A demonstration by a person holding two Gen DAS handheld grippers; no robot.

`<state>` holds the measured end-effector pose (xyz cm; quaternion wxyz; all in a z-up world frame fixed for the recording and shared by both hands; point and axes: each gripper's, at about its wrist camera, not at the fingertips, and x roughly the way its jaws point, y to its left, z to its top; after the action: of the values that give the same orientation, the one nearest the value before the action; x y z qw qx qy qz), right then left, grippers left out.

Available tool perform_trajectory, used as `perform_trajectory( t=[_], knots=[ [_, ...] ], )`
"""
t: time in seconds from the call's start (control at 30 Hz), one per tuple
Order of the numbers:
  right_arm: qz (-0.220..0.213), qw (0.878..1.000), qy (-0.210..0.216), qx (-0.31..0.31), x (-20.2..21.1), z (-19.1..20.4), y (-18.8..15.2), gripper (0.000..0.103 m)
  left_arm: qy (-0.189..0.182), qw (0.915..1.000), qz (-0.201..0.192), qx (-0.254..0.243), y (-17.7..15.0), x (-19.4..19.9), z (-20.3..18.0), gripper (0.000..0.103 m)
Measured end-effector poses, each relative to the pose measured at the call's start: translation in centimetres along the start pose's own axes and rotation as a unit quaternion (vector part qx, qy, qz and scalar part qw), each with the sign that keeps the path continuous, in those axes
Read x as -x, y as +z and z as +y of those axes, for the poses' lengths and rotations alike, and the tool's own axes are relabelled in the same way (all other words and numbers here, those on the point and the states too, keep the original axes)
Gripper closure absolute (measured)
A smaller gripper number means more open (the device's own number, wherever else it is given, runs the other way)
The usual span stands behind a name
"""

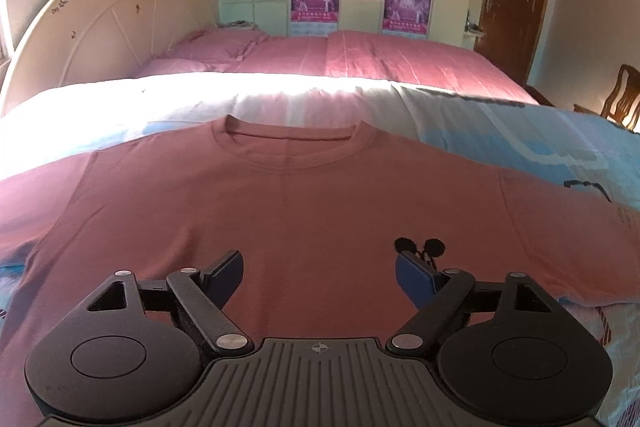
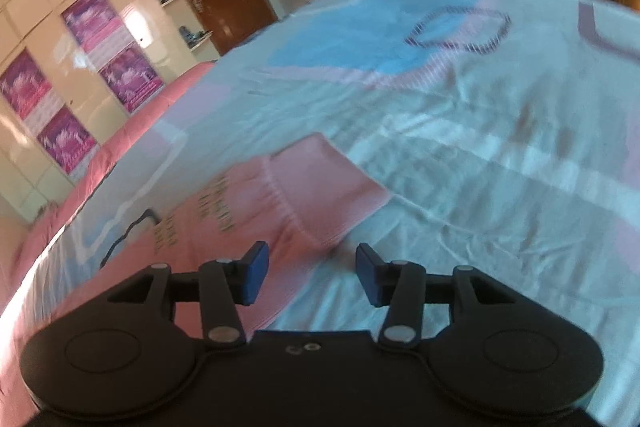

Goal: Fold small clothes

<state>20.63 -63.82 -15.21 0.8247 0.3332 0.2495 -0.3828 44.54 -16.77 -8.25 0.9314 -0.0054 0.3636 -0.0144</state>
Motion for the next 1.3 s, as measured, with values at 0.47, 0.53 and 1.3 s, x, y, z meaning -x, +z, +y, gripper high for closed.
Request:
perform_trajectory(
  t=[0.47,0.53,1.3],
  knots=[
    [-0.055,0.995,0.017,0.086,0.0,0.5,2.6,0.097,0.001,0.9994,0.032,-0.008,0.6,-1.8,-0.5,0.02],
    [-0.022,0.996,-0.021,0.085,-1.6,0.2,2.8,0.097,0.001,0.999,0.044,-0.011,0.5,-2.0,-0.1,0.019],
    [-0.018,0.93,0.167,0.327,4.6,25.9,-9.8,0.096,-0.009,0.9991,0.029,0.029,-1.7,-1.4,14.8,0.015]
  ],
)
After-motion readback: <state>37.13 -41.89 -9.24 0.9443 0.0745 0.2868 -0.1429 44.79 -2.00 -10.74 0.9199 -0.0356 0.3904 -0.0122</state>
